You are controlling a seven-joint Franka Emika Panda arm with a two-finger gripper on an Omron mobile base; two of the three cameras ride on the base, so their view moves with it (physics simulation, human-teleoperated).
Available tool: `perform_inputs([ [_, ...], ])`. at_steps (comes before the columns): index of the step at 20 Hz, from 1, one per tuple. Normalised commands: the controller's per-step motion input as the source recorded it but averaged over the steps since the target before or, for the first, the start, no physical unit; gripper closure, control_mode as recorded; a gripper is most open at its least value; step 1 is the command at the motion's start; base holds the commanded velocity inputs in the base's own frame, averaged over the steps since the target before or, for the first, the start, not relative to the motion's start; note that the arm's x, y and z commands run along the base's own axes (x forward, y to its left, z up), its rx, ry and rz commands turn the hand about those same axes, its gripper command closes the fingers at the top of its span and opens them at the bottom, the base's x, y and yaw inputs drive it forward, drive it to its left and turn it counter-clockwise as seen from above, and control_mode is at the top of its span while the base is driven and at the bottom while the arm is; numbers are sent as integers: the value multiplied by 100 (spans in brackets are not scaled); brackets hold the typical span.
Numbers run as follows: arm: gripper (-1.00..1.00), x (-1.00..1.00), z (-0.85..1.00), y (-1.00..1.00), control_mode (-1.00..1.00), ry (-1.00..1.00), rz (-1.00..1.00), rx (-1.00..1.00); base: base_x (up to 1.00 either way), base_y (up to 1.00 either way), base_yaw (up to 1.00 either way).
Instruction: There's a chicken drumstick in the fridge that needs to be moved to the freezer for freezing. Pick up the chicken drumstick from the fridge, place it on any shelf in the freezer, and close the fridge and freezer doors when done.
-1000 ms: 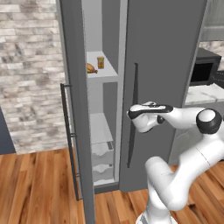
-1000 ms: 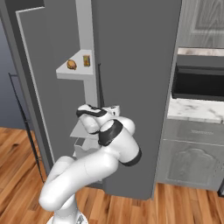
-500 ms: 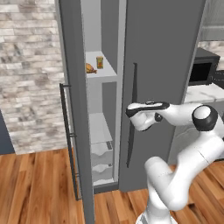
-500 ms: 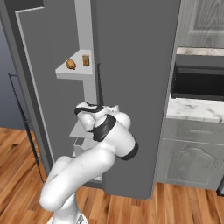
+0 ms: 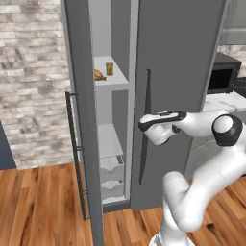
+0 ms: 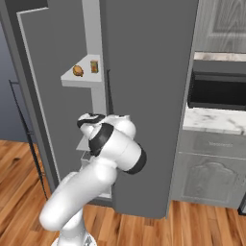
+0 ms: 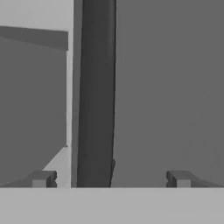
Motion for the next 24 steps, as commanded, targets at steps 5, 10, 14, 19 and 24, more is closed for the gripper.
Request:
perform_inputs([
  [5,-100,-14,10,0,-100,0,-1,2,0,0,0],
  [10,-100,-27,10,0,-100,0,0,3,0,0,0],
  [14,-100,-62,15,0,-100,0,0,2,0,0,0],
  [19,-100,-89,39,0,-100,-5,-1,2,0,0,0],
  [24,-100,-62,93,-2,-100,-21,0,0,0,0,0],
])
